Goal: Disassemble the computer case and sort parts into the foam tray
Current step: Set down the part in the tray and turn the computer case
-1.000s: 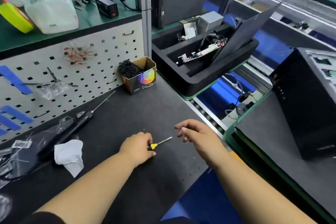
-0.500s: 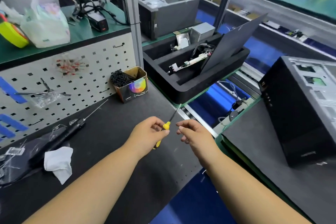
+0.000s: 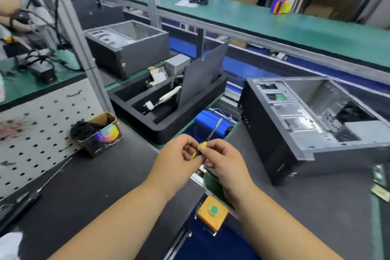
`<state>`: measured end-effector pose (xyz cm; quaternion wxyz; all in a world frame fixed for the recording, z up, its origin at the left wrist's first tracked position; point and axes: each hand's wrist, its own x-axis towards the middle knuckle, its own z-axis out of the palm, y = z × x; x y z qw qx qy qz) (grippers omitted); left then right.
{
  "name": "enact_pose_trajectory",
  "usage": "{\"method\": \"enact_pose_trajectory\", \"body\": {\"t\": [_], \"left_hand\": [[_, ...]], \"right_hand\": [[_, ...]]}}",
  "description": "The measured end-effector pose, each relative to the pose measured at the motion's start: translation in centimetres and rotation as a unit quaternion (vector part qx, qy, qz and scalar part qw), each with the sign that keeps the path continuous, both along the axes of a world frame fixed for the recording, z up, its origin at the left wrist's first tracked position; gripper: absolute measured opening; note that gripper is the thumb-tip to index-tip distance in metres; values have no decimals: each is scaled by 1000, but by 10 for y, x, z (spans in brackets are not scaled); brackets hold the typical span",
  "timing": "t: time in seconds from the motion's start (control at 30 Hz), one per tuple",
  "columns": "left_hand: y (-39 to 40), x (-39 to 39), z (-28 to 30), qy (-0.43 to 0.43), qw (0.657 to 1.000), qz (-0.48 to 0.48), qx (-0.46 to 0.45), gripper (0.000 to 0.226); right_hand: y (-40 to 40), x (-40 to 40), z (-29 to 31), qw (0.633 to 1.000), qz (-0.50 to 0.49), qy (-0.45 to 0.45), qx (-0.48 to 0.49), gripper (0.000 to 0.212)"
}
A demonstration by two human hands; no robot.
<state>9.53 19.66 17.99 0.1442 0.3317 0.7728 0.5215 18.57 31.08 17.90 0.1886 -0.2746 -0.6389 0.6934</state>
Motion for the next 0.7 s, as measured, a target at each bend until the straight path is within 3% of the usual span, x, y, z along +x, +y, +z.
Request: {"method": "enact_pose_trajectory", "body": {"t": [0.13, 0.5, 0.7], "left_hand": [[33, 18, 12, -23, 997, -58, 36, 22], [132, 99, 32, -29, 988, -143, 49, 19], [184, 157, 35, -50, 977, -199, 59, 20]], "right_hand": [[34, 31, 10, 999, -48, 21, 13, 5], [123, 147, 32, 983, -180, 37, -2, 28], [163, 216, 31, 976, -216, 26, 28, 22]]}}
